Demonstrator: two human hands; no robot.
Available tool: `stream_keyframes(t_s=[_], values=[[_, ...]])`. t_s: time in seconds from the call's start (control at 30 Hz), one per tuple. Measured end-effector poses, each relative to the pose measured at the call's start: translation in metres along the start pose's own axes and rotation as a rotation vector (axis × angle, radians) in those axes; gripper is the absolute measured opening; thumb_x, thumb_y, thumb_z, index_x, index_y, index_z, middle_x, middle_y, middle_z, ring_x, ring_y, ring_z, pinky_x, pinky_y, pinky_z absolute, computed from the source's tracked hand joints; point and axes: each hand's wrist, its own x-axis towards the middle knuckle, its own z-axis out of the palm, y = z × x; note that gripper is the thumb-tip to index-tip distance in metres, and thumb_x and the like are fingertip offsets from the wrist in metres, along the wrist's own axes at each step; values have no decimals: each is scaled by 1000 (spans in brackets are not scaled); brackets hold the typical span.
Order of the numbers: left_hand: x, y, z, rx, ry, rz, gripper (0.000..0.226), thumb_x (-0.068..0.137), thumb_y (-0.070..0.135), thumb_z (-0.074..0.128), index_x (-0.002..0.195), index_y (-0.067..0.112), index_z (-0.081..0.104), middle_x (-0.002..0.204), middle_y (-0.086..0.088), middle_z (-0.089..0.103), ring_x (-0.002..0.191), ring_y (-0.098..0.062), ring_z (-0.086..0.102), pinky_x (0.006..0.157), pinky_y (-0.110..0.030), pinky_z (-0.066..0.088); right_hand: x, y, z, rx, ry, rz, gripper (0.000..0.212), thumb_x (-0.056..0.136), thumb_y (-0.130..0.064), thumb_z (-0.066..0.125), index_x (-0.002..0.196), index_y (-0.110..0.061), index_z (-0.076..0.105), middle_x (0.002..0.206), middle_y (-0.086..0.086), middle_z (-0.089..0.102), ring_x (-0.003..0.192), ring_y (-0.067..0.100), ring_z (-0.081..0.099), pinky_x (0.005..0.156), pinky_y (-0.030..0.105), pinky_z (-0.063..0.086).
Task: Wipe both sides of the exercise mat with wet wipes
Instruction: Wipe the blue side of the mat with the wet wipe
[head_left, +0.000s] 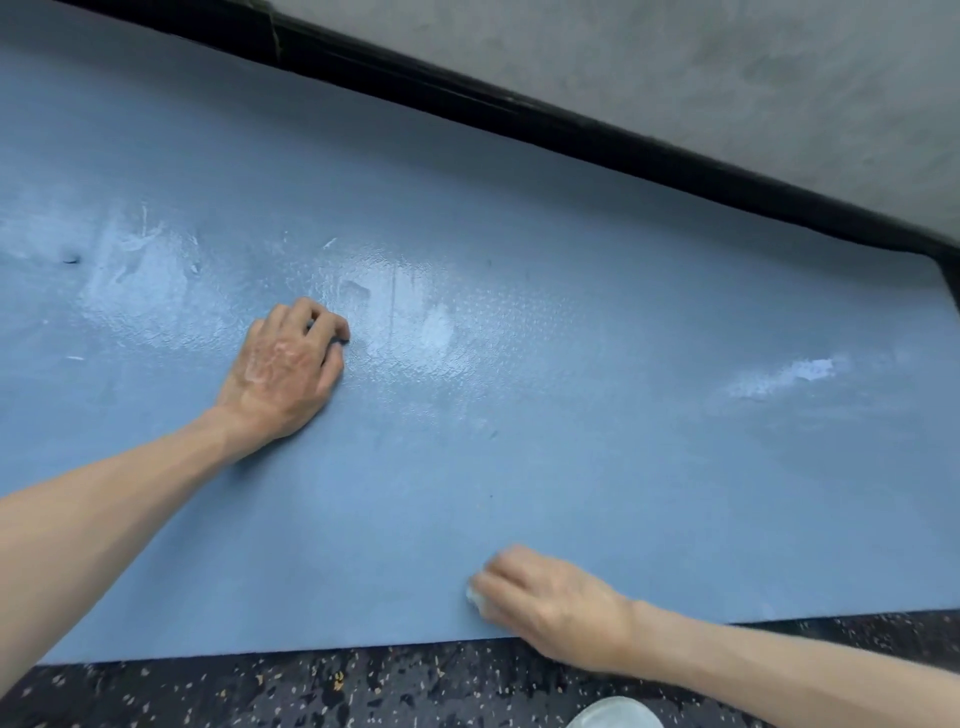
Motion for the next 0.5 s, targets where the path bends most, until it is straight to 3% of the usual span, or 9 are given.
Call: stream_keyframes(t_s=[0.1,0.17,0.23,0.33,0.43,0.5], values=[[-1,1,1,15,0,0,32,90,30,34,98,13,60,97,-7,52,83,-31,49,75,-44,39,-6,3,-9,-7,-115,-133,13,104,-18,46,106,-8,53,89,6,48,75,20,42,57,34,44],[0,2,1,16,-11,1,33,90,31,34,99,13,60,98,-8,52,84,-31,49,75,-45,39,19,18,-20,-50,-36,-118,20,103,-20,42,106,-6,56,84,7,48,71,21,43,55,34,41],[1,1,1,14,-15,0,32,91,30,34,99,13,60,98,-8,52,84,-32,50,75,-45,39,56,44,-33,-115,163,12,27,100,-22,42,96,-3,61,77,9,47,65,24,43,51,34,39],[0,0,0,11,-3,2,32,91,30,34,99,12,60,98,-9,52,84,-32,49,75,-45,39,101,79,-56,-151,378,284,15,94,-14,52,88,-2,59,76,9,45,66,25,43,51,38,46],[-1,0,0,16,-4,10,31,91,29,35,99,12,60,98,-8,52,84,-31,49,74,-44,38,112,84,-59,-124,464,398,16,93,-9,57,81,0,53,73,8,42,64,22,37,51,38,44],[-1,-1,0,16,1,16,30,91,29,36,99,13,60,98,-8,52,83,-30,48,74,-43,38,95,67,-45,-126,425,349,17,97,-12,53,83,-3,51,73,6,38,63,22,36,52,39,42]])
